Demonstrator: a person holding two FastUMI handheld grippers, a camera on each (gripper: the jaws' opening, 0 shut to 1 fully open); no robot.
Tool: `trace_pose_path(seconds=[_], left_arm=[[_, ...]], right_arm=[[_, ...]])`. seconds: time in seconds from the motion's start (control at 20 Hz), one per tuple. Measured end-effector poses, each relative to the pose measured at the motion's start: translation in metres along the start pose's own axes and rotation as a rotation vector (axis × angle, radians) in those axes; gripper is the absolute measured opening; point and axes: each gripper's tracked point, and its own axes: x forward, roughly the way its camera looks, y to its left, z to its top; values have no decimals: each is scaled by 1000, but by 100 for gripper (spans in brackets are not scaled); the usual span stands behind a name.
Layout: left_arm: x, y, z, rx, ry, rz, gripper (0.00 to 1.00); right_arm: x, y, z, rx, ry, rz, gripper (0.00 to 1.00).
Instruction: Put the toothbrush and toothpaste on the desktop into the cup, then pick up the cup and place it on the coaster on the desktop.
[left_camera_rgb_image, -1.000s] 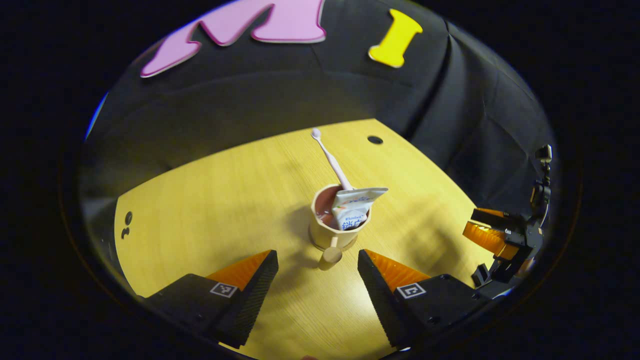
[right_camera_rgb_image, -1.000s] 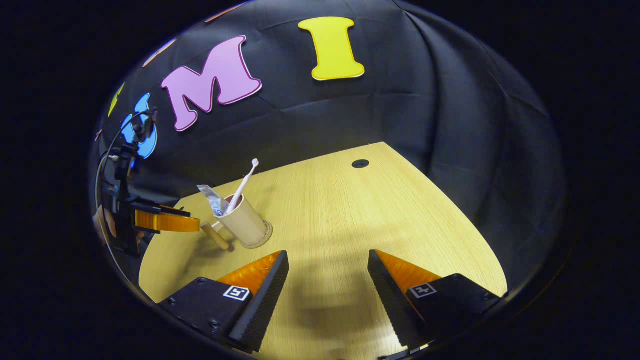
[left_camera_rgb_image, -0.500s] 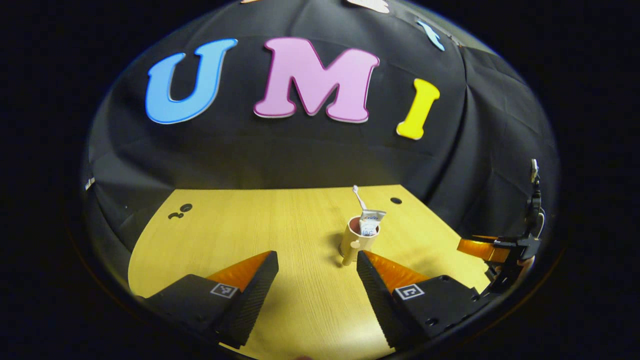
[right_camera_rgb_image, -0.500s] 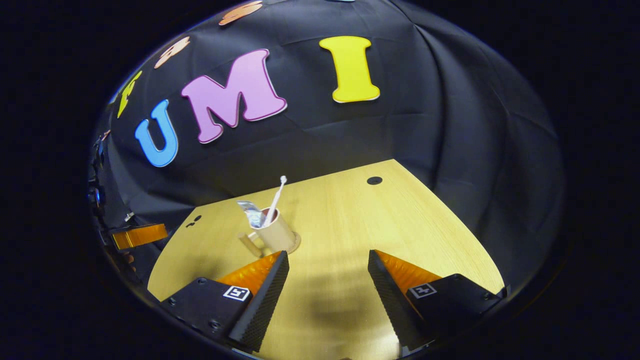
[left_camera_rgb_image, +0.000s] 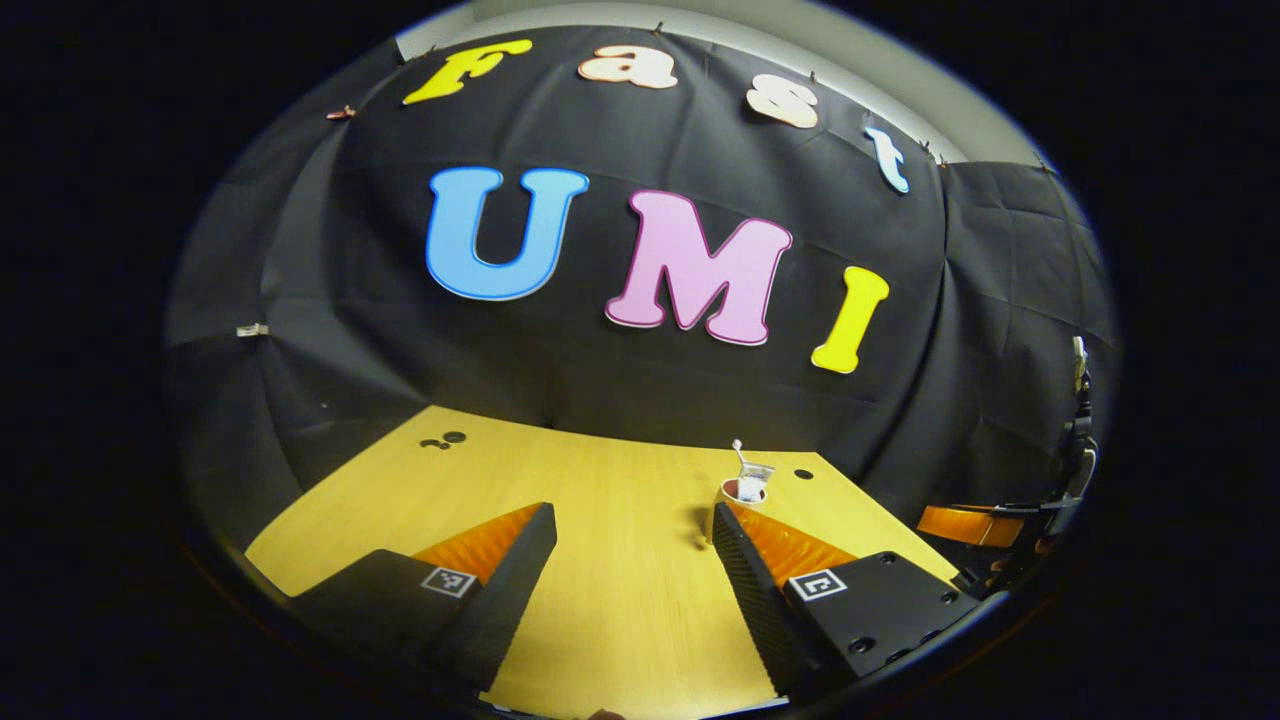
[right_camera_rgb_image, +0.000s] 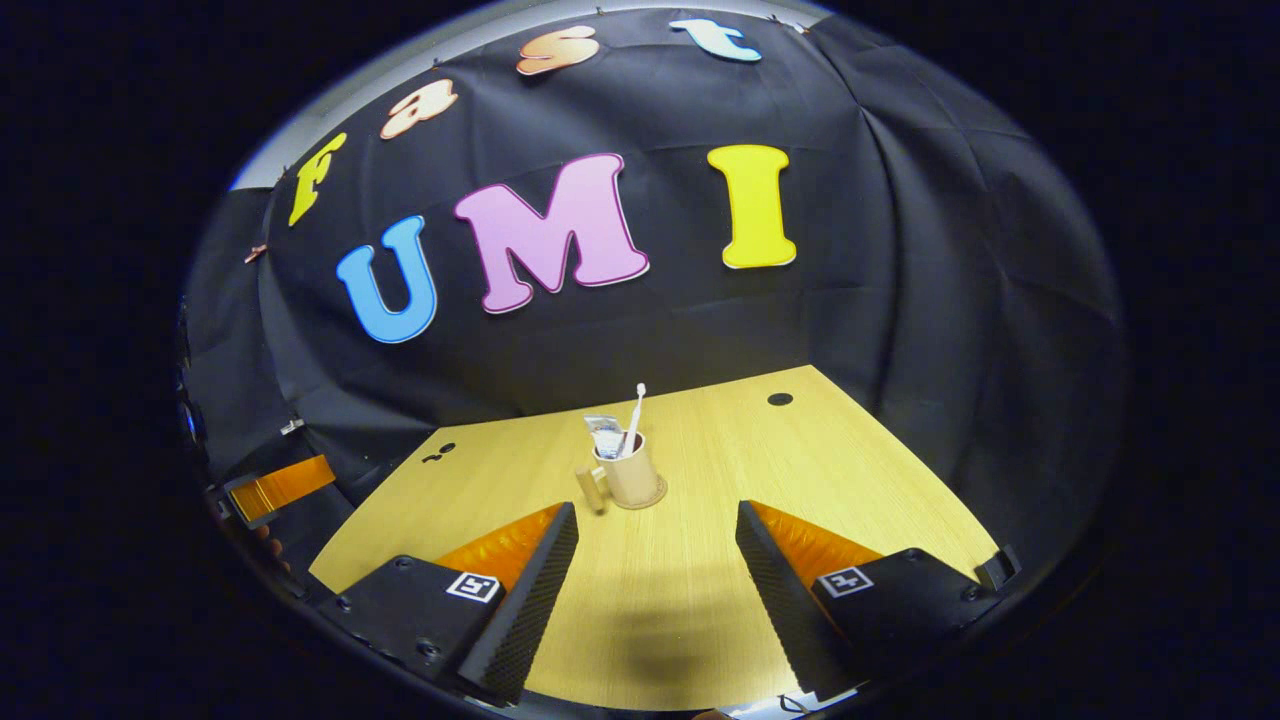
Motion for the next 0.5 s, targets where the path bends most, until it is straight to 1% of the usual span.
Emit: trace_pose_path(seconds=[0.15,0.25,0.35,0.5], left_arm=[[-38,17,0,-12,-36,45,98],[-56,22,-6,-26,-48,56,98],[-70,27,-13,-37,-41,60,98],[-81,26,-19,-33,-35,38,98]], right_arm=[[-28,19,-4,-10,-23,11,98],[-44,30,-7,-18,-30,10,98],[-56,41,-11,-25,-31,17,98],[-68,55,-9,-36,-45,27,98]])
